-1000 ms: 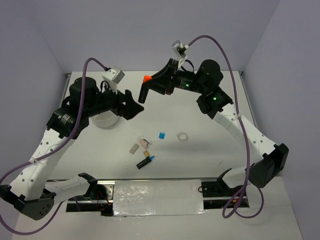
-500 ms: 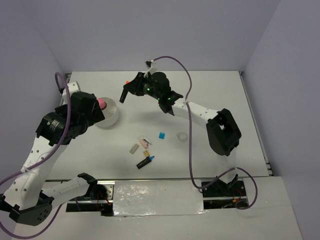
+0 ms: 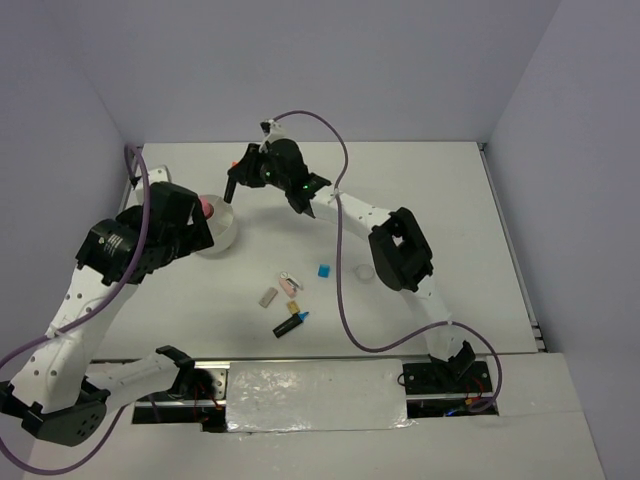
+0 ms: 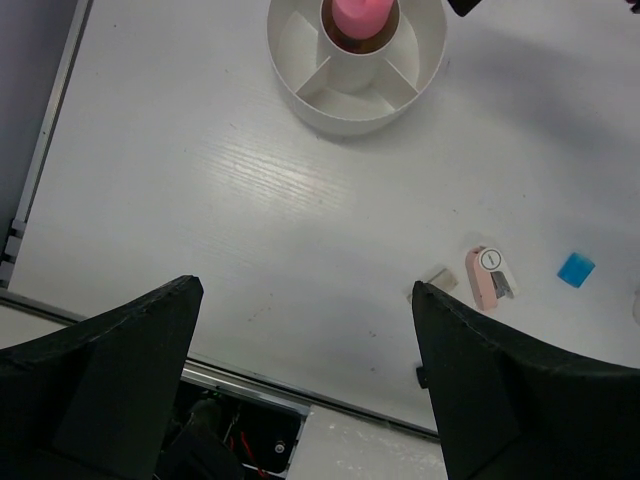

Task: Sort the stationery into containers
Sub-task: Place the pen in the storage box, then pick up the pen from the center of the board.

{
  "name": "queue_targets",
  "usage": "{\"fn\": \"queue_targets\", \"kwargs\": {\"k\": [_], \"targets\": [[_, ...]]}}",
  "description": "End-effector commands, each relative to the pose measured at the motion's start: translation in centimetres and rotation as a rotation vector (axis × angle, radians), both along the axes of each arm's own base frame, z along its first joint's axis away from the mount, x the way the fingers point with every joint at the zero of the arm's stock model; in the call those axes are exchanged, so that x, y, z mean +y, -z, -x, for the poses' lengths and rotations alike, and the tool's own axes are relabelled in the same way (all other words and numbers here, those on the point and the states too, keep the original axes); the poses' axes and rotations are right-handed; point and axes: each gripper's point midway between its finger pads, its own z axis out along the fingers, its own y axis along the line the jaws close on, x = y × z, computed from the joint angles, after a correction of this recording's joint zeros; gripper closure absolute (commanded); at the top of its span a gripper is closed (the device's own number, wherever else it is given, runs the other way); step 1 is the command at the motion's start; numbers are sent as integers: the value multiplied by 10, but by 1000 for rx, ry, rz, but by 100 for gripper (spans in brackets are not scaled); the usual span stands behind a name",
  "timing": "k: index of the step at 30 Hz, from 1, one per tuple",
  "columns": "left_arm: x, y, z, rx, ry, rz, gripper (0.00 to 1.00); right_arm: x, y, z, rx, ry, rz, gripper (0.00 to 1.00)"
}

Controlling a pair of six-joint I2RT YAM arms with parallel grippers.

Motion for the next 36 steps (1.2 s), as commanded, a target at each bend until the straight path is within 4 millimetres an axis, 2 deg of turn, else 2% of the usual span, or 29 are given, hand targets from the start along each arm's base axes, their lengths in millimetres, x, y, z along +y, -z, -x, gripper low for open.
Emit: {"fn": "queue_targets", "kwargs": {"k": [1, 6, 8, 12, 13, 14, 16, 17, 19, 20, 22, 24, 26, 27, 28, 29, 30, 31, 32, 33, 34, 36], "targets": [[1, -13, 2, -17, 30, -4, 1, 15, -1, 3, -9, -49, 4, 100], [2, -13, 1, -15, 52, -23, 1, 27, 13, 7, -1, -78, 33, 100], [0, -10, 2, -7, 72, -23, 1, 28, 19, 8, 2, -86, 43, 95], [-10, -2, 2, -9, 133, 3, 1, 30, 19, 13, 2, -111, 53, 70], [-14, -1, 4, -13, 167, 21, 1, 31, 15, 14, 3, -117, 43, 64], [-18, 1, 2, -24, 187, 32, 1, 33, 10, 16, -2, -129, 37, 53], [-24, 4, 4, -30, 224, 56, 1, 34, 4, 19, -3, -142, 22, 44], [-27, 2, 3, -44, 236, 64, 1, 33, 0, 19, -7, -143, 18, 32], [-30, 5, 4, -48, 259, 79, 1, 31, -10, 21, -11, -148, 3, 23], [-32, 4, 3, -59, 266, 87, 1, 27, -17, 19, -20, -145, -5, 22], [-34, 10, 5, -59, 290, 90, 1, 18, -36, 17, -32, -123, -18, 21], [-41, 11, 7, -79, 338, 113, 1, -5, -53, 6, -37, -81, -48, 21], [-50, 26, 11, -54, 389, 137, 1, -31, -82, 9, -52, -50, -89, 18], [-55, 25, 11, -74, 426, 147, 1, -48, -87, 3, -59, -23, -84, 14], [-59, 37, 14, -49, 450, 154, 1, -65, -101, 9, -66, -3, -76, 9], [-67, 39, 19, -42, 508, 181, 1, -76, -106, 10, -71, 11, -66, 5], [-73, 48, 20, -25, 538, 192, 1, -96, -115, 14, -78, 30, -47, 0], [-77, 53, 22, -9, 565, 200, 1, -105, -115, 16, -77, 37, -34, 0], [-83, 64, 28, 28, 608, 218, 1, -114, -107, 19, -71, 40, -5, 0], [-85, 67, 28, 29, 622, 224, 1, -125, -104, 19, -56, 50, 16, 0], [-88, 71, 30, 36, 634, 237, 1, -133, -113, 24, -65, 50, 20, 0], [-89, 79, 31, 40, 619, 254, 1, -144, -100, 28, -24, 53, 69, 0]]}}
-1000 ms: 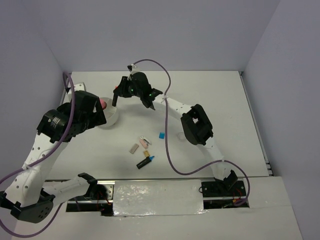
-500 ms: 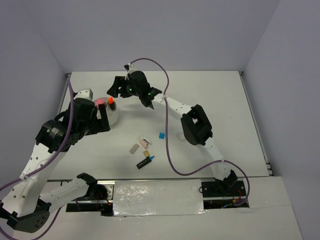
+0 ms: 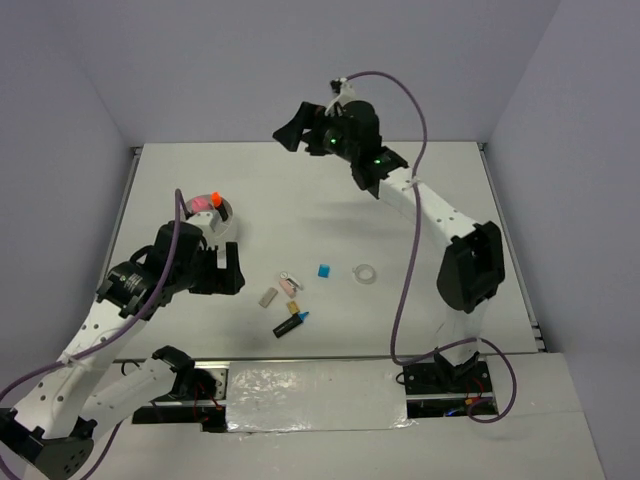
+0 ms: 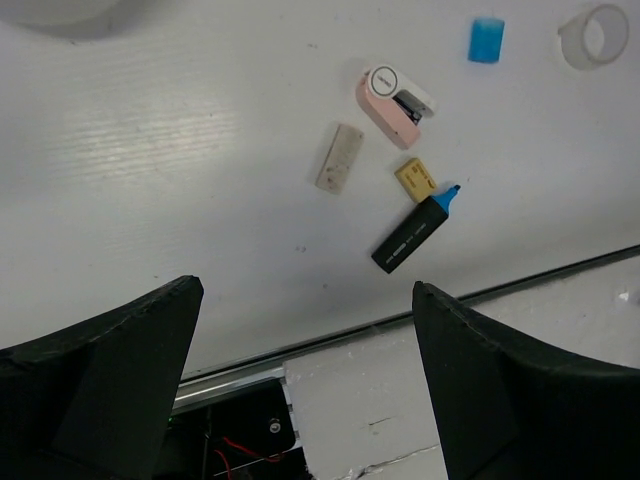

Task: Sort the stationery into containers
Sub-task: Pick up the pen from the center of the board.

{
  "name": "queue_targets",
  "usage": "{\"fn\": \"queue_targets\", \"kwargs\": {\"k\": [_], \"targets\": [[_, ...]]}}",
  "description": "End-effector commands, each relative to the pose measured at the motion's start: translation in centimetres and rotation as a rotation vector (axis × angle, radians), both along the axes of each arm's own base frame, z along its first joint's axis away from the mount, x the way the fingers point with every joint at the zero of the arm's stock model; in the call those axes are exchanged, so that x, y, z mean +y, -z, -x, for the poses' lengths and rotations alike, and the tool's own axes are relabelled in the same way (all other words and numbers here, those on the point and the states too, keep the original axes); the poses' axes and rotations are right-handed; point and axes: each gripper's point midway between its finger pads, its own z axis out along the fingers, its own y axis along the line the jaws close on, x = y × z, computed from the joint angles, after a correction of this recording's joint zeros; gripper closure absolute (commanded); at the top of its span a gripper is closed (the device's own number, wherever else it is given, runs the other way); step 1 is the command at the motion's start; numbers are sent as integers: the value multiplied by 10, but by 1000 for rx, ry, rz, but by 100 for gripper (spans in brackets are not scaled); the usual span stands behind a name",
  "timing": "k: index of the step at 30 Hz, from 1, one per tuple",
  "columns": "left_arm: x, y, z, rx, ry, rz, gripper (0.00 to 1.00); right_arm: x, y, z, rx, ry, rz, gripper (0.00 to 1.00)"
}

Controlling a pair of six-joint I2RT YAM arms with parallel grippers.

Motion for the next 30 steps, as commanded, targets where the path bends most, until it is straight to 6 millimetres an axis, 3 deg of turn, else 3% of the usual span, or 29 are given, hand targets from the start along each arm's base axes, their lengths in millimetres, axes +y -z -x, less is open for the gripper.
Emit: {"fn": "queue_targets", "kwargs": {"k": [1, 10, 12, 13, 15, 16, 17, 19, 21, 22, 26, 30], "targets": [[-18, -5, -2, -42, 70, 85, 1, -12, -2, 23, 11, -22, 71, 0], [-26, 24, -7, 14, 80, 77, 1, -47, 25, 47, 119, 56, 208, 0], [-28, 24, -12, 20, 78, 61, 1, -58, 14, 59, 99, 75, 217, 0], [-33, 27, -14, 34, 88, 49, 1, -64, 19, 64, 101, 77, 240, 0], [-40, 30, -19, 38, 104, 46, 1, -78, 11, 76, 87, 100, 264, 0], [-51, 35, -27, 34, 123, 50, 1, -85, 22, 80, 94, 106, 299, 0], [-57, 39, -31, 34, 133, 53, 1, -94, 16, 85, 73, 128, 305, 0], [-69, 60, -38, 84, 137, 28, 1, -108, 35, 92, 102, 152, 342, 0], [-79, 70, -44, 77, 141, -37, 1, -123, 36, 100, 110, 175, 349, 0], [-83, 81, -48, 89, 134, -98, 1, -129, 46, 104, 124, 180, 367, 0], [-100, 90, -57, 89, 159, -113, 2, -156, 48, 115, 121, 248, 398, 0], [-110, 89, -50, 106, 225, -110, 6, -178, 43, 122, 120, 306, 404, 0]]}}
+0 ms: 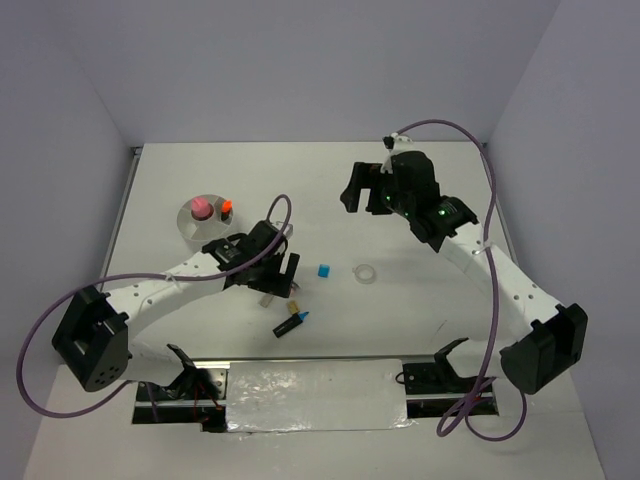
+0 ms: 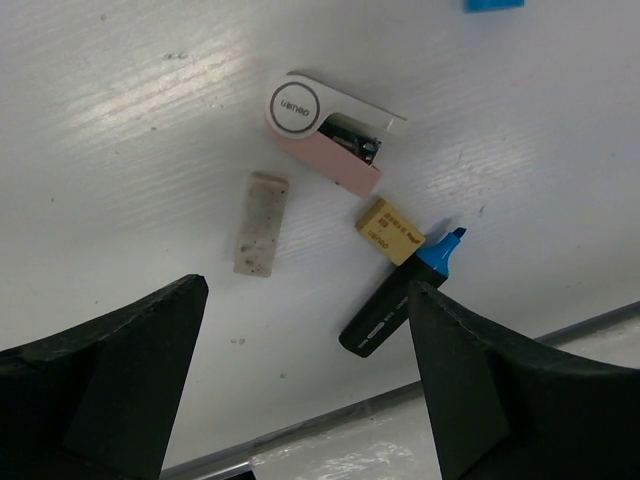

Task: Sort the stationery into containers
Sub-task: Pick up the pen from the center of the board.

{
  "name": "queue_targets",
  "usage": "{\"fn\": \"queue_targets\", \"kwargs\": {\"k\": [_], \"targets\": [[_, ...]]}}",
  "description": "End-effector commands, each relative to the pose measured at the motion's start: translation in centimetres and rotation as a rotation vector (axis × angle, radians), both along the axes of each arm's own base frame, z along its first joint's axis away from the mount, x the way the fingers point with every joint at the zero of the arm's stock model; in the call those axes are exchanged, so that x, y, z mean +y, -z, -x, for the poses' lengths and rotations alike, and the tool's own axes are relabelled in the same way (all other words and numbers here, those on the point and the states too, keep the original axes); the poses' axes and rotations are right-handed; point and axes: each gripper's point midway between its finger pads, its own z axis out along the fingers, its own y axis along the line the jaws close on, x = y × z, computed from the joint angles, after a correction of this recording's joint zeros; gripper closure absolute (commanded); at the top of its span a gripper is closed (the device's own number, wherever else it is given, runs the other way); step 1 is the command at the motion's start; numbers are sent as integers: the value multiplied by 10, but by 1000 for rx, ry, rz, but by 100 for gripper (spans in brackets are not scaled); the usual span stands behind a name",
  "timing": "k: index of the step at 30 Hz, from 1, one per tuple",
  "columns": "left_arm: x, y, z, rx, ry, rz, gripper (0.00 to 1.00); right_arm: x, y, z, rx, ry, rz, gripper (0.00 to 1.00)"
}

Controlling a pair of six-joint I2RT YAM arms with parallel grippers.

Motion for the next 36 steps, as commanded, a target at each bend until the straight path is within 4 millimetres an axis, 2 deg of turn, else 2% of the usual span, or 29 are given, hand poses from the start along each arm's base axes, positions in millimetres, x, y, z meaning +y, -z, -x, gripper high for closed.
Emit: {"fn": "queue_targets", "kwargs": {"k": [1, 3, 8, 15, 17, 20, 24, 32, 36], "targets": [[-19, -23, -10, -77, 38, 57, 7, -24, -12, 8, -44, 59, 28, 0], [-17, -13, 1, -55, 46, 53, 9, -28, -9, 12, -42, 69, 28, 0], [-28, -1, 23, -72, 55, 110, 11, -36, -5, 20, -36, 96, 25, 0], [-27, 22, 31, -98, 50, 52, 11, -39, -7, 23, -38, 99, 33, 0], [-28, 30, 34, -84, 67, 42, 14, -39, -8, 23, -37, 96, 27, 0], [-29, 45, 38, -54, 84, 26, 24, -38, -8, 25, -37, 93, 21, 0], [-33, 47, 43, -51, 100, 46, 29, -39, -8, 26, -38, 95, 26, 0], [-46, 36, 53, -70, 141, 106, 27, -36, 4, 28, -10, 90, 14, 0], [-47, 42, 59, -59, 171, 101, 27, -35, 6, 27, -4, 86, 5, 0]]}}
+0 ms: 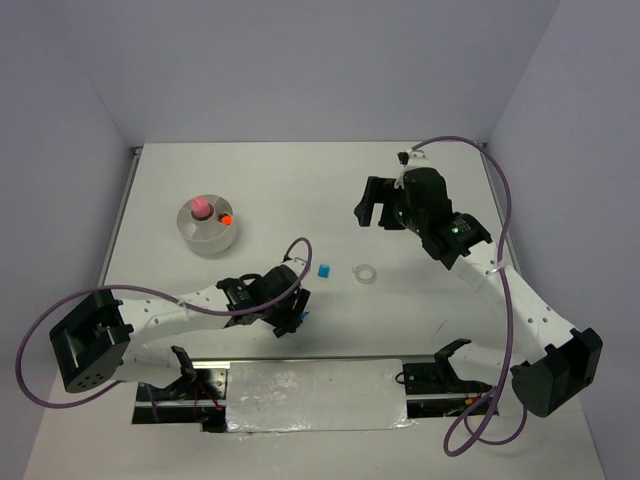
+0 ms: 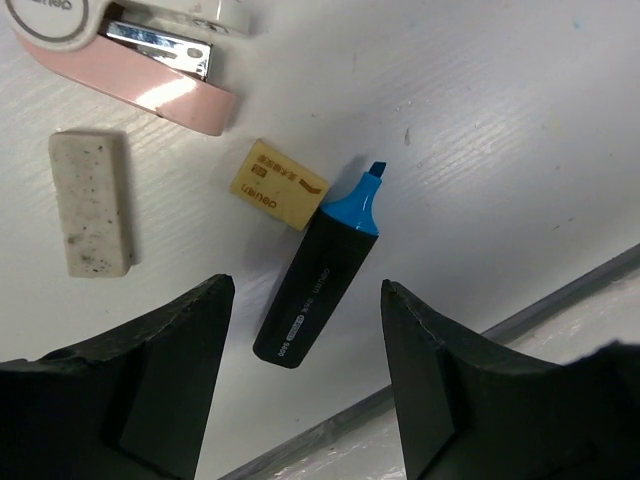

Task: Sort the stationery into containers
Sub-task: Pick up the pen from the center of the board.

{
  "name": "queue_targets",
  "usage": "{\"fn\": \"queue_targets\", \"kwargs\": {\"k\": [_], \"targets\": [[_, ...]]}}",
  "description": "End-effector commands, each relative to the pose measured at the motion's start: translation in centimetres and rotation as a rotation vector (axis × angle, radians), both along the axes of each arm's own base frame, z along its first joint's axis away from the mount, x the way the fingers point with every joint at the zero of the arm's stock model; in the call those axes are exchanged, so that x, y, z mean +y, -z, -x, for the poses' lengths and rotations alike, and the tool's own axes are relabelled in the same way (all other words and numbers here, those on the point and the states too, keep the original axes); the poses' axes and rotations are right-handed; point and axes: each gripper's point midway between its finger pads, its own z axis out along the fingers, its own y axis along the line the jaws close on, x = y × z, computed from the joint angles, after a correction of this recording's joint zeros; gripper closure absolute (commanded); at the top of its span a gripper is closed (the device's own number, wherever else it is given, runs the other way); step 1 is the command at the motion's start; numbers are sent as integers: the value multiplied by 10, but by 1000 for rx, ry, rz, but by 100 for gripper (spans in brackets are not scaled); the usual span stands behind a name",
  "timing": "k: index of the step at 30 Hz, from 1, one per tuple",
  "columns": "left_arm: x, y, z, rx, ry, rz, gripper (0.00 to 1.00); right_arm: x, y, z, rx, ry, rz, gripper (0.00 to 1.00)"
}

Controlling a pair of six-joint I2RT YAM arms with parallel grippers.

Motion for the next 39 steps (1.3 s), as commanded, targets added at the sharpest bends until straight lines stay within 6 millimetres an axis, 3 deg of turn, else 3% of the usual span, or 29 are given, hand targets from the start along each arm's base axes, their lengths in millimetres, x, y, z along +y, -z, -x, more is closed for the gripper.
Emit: {"fn": "queue_targets", "kwargs": {"k": [1, 12, 19, 25, 31, 39], "targets": [[-6, 1, 5, 2, 15, 35, 27, 1, -10, -1, -34, 4, -33, 0], [1, 33, 27, 59, 26, 8, 33, 3, -15, 0, -41, 4, -64, 0], [-8, 40, 48, 62, 66, 16, 62, -4, -8, 2, -26, 58, -75, 0], [-3, 52, 57, 98, 53, -54, 66, -4, -2, 6, -8, 66, -90, 0], [-4, 59, 62, 78, 52, -157, 48, -6, -1, 10, 2, 69, -93, 0], [-1, 67, 71, 61, 53, -269, 40, -9, -2, 17, -10, 72, -102, 0]]}}
